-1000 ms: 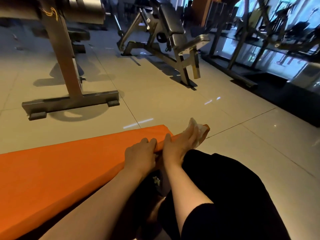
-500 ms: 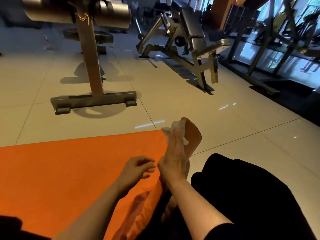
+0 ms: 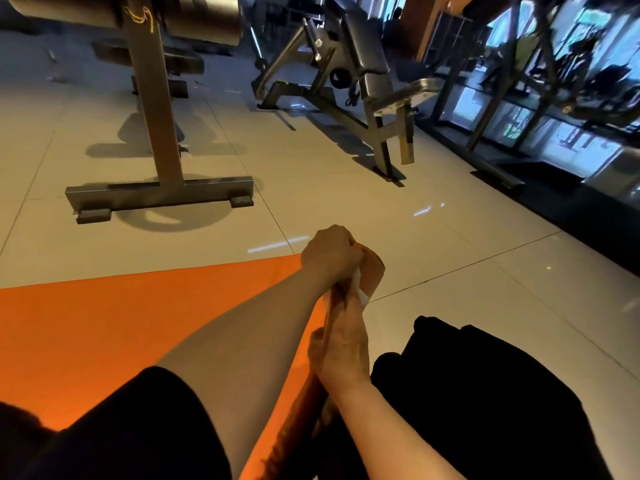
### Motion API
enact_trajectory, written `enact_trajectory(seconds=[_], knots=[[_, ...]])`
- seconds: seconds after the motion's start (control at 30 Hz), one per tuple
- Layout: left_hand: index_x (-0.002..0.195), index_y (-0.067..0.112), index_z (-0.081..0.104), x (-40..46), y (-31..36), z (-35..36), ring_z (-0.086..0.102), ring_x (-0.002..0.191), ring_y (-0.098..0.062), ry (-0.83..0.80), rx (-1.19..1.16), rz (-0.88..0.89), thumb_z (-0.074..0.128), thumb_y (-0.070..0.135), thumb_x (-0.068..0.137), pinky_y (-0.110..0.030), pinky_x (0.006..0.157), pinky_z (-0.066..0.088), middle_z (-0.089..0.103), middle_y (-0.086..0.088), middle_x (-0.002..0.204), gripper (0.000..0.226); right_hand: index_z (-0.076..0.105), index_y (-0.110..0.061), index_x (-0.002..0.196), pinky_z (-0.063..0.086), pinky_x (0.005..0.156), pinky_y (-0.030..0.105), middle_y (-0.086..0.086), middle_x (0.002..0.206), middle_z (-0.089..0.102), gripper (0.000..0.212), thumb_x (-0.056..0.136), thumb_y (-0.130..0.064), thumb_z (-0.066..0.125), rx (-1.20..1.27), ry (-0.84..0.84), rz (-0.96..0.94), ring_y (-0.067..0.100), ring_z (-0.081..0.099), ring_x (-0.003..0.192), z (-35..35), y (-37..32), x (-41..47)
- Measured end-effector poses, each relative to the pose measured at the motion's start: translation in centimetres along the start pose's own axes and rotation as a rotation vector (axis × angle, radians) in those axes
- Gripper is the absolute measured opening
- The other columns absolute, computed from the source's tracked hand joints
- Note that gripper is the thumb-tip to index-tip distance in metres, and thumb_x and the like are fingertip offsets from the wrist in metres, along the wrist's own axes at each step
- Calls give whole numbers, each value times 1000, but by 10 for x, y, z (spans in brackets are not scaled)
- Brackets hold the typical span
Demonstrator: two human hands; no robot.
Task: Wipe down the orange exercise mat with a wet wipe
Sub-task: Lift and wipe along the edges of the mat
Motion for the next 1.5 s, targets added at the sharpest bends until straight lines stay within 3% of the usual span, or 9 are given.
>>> enact_trajectory(seconds=[0.1,0.23,0.37,0.53,0.73,1.0,1.2,1.37,1.5], knots=[[96,13,72,-5,-10,-9,62,89,-22,40,-95,-43,63,20,82,-33,75,54,67,-1,96,18,47,-15,141,42,97,22,1,147,44,72,72,5,51,-15,136,-52,18,46,128,-22,-6,7],[78,16,71,-25,-23,-14,60,80,-23,43,-318,-92,67,15,79,-39,71,52,63,4,81,4,61,-2,123,49,99,36,14,125,61,49,77,7,47,75,434,132,28,58,117,-53,15,7],[71,18,67,-48,-29,-9,61,79,-28,53,-486,-100,68,12,76,-50,75,53,64,0,77,8,63,-2,118,33,95,5,14,122,62,42,81,8,47,168,544,173,17,55,112,-71,21,16],[67,15,63,-76,-48,-10,52,61,-14,131,-448,-39,69,17,77,-36,61,41,62,-1,65,12,65,-27,124,29,97,2,-16,128,59,54,84,-2,38,321,128,126,2,51,121,-31,6,23],[75,20,66,-121,-69,-37,64,70,-10,251,-444,45,70,10,80,-29,66,48,67,7,69,12,60,-24,131,38,109,38,0,141,52,37,97,-14,48,421,42,446,17,47,130,-16,17,23],[70,15,59,-158,-73,-46,60,70,-13,230,-739,148,71,22,72,-26,68,51,63,3,69,14,56,-34,130,47,78,18,-5,145,48,61,78,-4,60,490,-168,375,10,55,116,-12,-36,14],[92,9,55,-132,-89,-45,63,89,-21,188,-874,-192,53,19,95,-41,85,53,61,-4,94,11,58,-49,114,39,72,-2,-26,117,58,55,82,-5,64,509,-228,248,-23,52,96,-25,-50,-8],[123,32,55,-146,-59,-15,63,105,-4,-43,-820,-87,57,64,80,-37,98,49,66,12,113,53,75,-29,106,52,89,25,-11,105,73,27,86,-15,62,607,-166,333,4,66,103,-30,-30,-14],[145,32,30,-168,-38,8,51,122,2,-232,-811,116,78,50,69,-27,101,46,51,18,135,92,76,-19,104,55,81,21,-6,102,74,19,90,-13,65,744,-126,479,6,68,99,-34,-14,-12]])
Point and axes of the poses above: each hand's wrist, its own x-axis towards the middle knuckle, its own z-axis out of the palm, y = z × x, the point moved 9 cm from there along x, towards the middle knuckle
